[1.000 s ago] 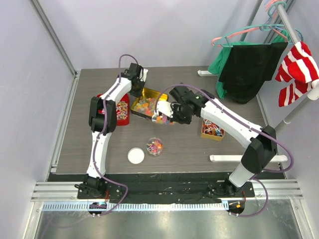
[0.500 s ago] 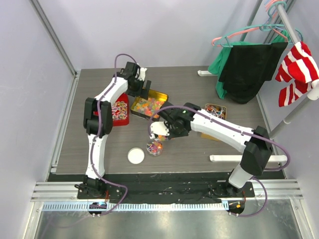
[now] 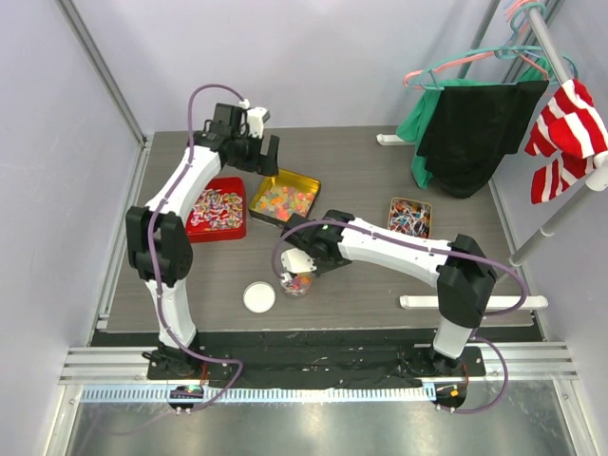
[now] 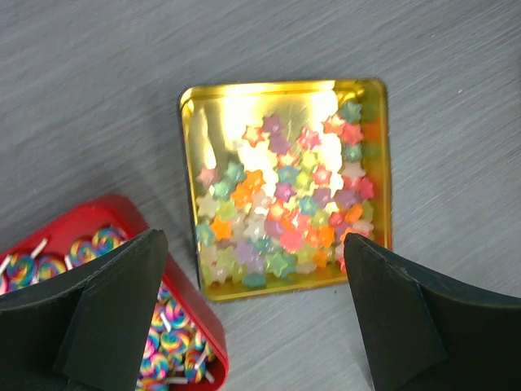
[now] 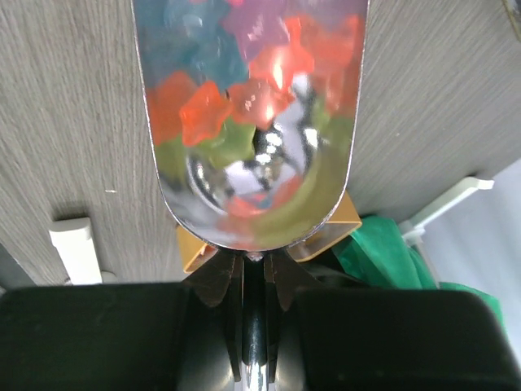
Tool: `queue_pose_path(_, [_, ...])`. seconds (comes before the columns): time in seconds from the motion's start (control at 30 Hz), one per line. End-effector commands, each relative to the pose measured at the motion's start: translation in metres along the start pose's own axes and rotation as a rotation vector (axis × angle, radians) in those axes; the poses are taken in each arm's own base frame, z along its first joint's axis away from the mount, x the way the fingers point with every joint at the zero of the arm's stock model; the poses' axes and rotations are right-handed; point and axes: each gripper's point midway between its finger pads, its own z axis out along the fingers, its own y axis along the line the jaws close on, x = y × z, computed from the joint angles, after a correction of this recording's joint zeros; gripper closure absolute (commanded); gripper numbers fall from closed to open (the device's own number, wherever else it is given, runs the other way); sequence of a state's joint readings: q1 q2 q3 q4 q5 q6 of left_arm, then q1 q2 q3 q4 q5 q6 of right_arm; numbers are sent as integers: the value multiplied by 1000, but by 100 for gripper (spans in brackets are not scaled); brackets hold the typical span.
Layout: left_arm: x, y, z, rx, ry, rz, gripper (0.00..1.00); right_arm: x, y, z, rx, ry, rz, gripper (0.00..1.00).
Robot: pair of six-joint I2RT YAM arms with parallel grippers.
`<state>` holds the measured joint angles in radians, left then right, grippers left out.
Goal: Pack the candies
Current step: Place the fake candies in the packing bottle.
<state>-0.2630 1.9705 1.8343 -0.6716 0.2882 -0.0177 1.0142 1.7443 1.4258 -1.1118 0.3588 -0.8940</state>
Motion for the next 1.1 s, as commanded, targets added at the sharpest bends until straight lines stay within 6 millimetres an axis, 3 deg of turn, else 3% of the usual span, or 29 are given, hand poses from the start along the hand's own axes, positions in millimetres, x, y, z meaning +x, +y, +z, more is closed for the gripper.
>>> queue_pose_path(0.0, [-2,16,-33,-18,-47,-14,6,2,-15,-16,60,70,-55,99])
queue_pose_path(0.2, [22,30,-60,-45,-41,-21,5,2,-19,-16,88,127,-85,99])
queue_pose_path(0.53, [39,40,-94,-91,-69,-22,4,2,-21,-30,139,178,-129,99])
queue_pose_path(0.87, [46,40,-107,-106,-85,-26,2,16,-22,-60,170,180,-120,99])
queue_pose_path(1.0, [54,39,-106,-101,-73,-26,2,24,-25,-64,140,107,-39,99])
queue_pose_path(1.03, [54,40,-106,-101,-74,-22,2,35,-35,-64,134,87,35,99])
queue_pose_path(1.07, [55,39,-106,-94,-75,-13,2,33,-38,-59,104,29,85,99])
